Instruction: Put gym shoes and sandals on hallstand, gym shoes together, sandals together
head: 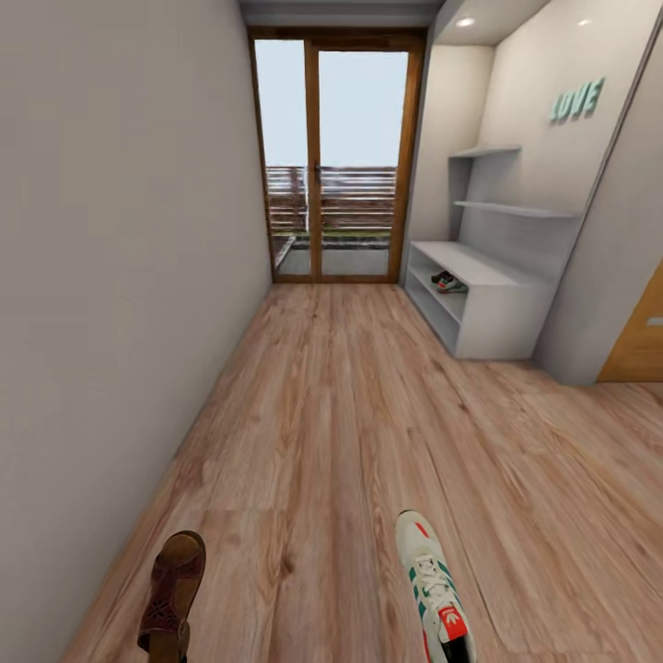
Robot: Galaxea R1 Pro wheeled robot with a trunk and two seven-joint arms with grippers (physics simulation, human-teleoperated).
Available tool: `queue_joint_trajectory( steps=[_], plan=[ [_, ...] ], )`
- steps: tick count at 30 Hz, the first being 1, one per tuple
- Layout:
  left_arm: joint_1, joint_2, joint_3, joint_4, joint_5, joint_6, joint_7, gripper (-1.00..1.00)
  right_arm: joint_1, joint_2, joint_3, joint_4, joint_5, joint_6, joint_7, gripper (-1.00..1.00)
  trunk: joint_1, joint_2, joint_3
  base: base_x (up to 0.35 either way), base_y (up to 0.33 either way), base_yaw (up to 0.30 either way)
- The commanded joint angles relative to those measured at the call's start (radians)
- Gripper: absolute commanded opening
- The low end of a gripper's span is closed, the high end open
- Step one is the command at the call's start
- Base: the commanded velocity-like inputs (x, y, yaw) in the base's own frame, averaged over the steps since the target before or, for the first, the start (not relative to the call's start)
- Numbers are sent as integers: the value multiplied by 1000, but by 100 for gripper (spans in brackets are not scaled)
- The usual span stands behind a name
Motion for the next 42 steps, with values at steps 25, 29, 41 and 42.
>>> queue_joint_trajectory(
  steps=[25,29,41,42],
  plan=[
    [-1,-1,9,0,-12,-3,-6,-100,0,1,-8,-1,6,-2,10,-100,0,0,-1,340,0,0],
    [-1,-1,9,0,-12,-3,-6,-100,0,1,-8,-1,5,-2,9,-100,0,0,-1,340,0,0],
    [-1,-1,9,0,-12,-3,-6,-100,0,1,-11,-1,6,-2,10,-100,0,0,-1,340,0,0],
    [-1,-1,9,0,-12,-3,-6,-100,0,1,-11,-1,6,-2,10,-100,0,0,-1,340,0,0]
  ],
)
